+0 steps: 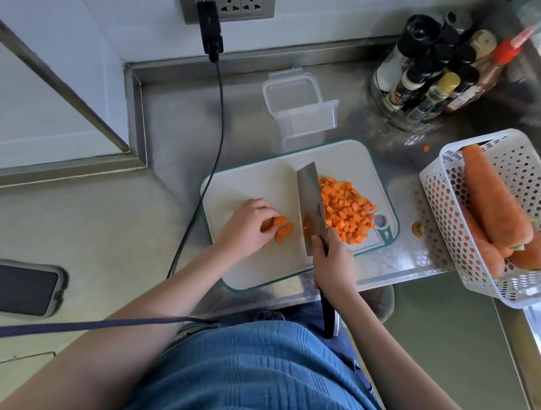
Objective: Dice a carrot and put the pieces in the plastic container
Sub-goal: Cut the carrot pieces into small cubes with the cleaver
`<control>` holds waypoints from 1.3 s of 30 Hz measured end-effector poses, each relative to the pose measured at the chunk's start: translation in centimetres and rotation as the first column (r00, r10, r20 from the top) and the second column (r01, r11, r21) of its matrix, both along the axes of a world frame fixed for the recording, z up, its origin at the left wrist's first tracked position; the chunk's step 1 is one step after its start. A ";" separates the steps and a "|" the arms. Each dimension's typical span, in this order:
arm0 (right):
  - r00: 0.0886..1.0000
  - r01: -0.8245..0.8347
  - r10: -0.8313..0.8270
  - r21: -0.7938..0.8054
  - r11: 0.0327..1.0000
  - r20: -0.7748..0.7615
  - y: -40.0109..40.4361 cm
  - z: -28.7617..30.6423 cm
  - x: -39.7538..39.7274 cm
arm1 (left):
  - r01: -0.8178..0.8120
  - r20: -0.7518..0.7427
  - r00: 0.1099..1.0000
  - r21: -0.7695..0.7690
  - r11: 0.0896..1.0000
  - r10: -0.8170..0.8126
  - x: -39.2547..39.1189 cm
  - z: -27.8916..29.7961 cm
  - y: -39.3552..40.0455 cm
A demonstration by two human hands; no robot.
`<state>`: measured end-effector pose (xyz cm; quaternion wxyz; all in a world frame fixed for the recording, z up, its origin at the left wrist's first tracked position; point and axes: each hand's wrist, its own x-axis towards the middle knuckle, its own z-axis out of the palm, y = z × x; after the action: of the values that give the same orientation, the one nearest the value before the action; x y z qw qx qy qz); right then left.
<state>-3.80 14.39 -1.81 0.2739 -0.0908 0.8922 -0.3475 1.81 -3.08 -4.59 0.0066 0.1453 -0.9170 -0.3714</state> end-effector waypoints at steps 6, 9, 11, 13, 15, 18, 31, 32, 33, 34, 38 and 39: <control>1.000 0.011 -0.010 -0.010 1.000 0.010 -0.3 -0.1 -0.1 | 0.009 0.044 0.999 0.012 1.000 -0.009 0.3 0.1 0.1; 1.000 0.004 -0.004 -0.010 1.000 0.012 -0.5 0.1 0.1 | 0.001 0.053 0.999 -0.014 1.000 0.000 0.1 0.2 0.4; 1.000 0.001 0.000 -0.017 1.000 0.012 -0.5 0.1 0.1 | -0.007 0.062 0.998 -0.027 1.000 0.008 0.1 0.3 0.6; 1.000 0.009 -0.009 -0.020 1.000 0.015 -0.4 0.1 0.1 | -0.056 0.060 0.996 -0.048 0.997 0.059 0.1 0.5 1.0; 0.999 0.031 -0.030 -0.014 0.999 0.022 -0.4 0.0 -0.1 | -0.151 0.061 0.986 -0.060 0.987 0.154 0.2 0.8 1.8; 0.997 0.066 -0.065 -0.010 0.998 0.036 -0.5 0.0 -0.2 | -0.281 0.112 0.952 -0.058 0.958 0.286 -0.2 0.8 3.1; 0.999 0.047 -0.046 -0.051 0.998 0.021 -2.2 0.8 0.9 | -0.551 0.196 0.833 0.371 0.747 0.517 -0.2 2.4 4.3; 0.998 0.056 -0.055 -0.050 0.997 0.012 -2.3 0.7 1.0 | -0.564 0.189 0.825 0.350 0.748 0.533 -0.4 2.2 3.9; 0.998 0.066 -0.066 -0.045 0.997 0.002 -2.4 0.6 1.0 | -0.563 0.182 0.826 0.307 0.767 0.534 -0.6 2.1 3.4; 0.997 0.082 -0.082 -0.039 0.996 -0.004 -2.4 0.6 0.9 | -0.542 0.177 0.841 0.265 0.798 0.512 -0.9 1.7 2.9; 0.989 0.146 -0.146 -0.020 0.989 -0.003 -1.4 0.6 0.3 | -0.321 0.199 0.938 0.200 0.926 0.283 -1.5 1.3 1.9; 0.988 0.152 -0.152 -0.017 0.988 -0.001 -1.2 0.6 0.1 | -0.262 0.209 0.953 0.202 0.944 0.219 -1.6 1.3 1.4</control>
<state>-3.67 13.18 -1.22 0.2448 -0.0255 0.8938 -0.3749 0.25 -1.64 -3.31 -0.0493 0.2900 -0.8403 -0.4554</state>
